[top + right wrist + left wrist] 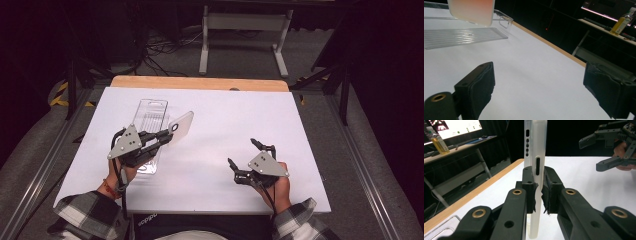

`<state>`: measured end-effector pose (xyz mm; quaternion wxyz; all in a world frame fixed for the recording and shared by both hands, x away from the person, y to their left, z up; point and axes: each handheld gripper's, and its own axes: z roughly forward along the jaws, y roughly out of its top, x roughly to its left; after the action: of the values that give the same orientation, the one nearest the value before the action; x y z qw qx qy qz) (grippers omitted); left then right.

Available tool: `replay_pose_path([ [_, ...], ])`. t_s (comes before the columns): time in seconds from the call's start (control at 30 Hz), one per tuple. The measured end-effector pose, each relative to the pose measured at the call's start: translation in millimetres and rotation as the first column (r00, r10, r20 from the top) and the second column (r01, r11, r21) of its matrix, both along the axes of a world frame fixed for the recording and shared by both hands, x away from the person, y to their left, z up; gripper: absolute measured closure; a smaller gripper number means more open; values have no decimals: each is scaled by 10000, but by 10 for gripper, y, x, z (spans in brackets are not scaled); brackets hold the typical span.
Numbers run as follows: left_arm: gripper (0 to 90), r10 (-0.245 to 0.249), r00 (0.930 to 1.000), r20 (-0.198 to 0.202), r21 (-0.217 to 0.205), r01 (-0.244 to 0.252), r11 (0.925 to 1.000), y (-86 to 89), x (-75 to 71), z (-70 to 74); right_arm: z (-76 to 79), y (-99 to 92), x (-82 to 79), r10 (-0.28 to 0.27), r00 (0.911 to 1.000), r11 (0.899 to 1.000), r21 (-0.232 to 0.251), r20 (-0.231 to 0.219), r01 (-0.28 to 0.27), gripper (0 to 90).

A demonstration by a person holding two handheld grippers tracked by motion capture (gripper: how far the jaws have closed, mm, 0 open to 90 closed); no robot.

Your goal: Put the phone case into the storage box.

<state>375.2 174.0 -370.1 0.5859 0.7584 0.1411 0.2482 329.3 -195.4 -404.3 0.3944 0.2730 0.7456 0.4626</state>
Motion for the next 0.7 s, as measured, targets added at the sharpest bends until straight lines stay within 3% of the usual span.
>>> replay_pose_path([
  [0.2, 816, 34, 10000, 73, 52, -34, 10000, 40, 4, 21, -10, -18, 26, -35, 10000, 10000, 11, -60, 36, 95],
  [0.43, 815, 152, 9998, 149, 10, -152, 9999, 118, 24, 55, -20, -14, 30, 329, 9994, 9995, 42, -108, -328, 95],
  [0.57, 815, 266, 9996, 84, -27, -266, 9996, 167, 40, 73, -15, 7, 14, 228, 9997, 9997, -4, 74, -228, 85],
  [0.7, 815, 383, 9992, 69, -75, -383, 9992, 225, 61, 85, -23, 18, 26, 217, 9998, 9998, -31, -32, -217, 72],
])
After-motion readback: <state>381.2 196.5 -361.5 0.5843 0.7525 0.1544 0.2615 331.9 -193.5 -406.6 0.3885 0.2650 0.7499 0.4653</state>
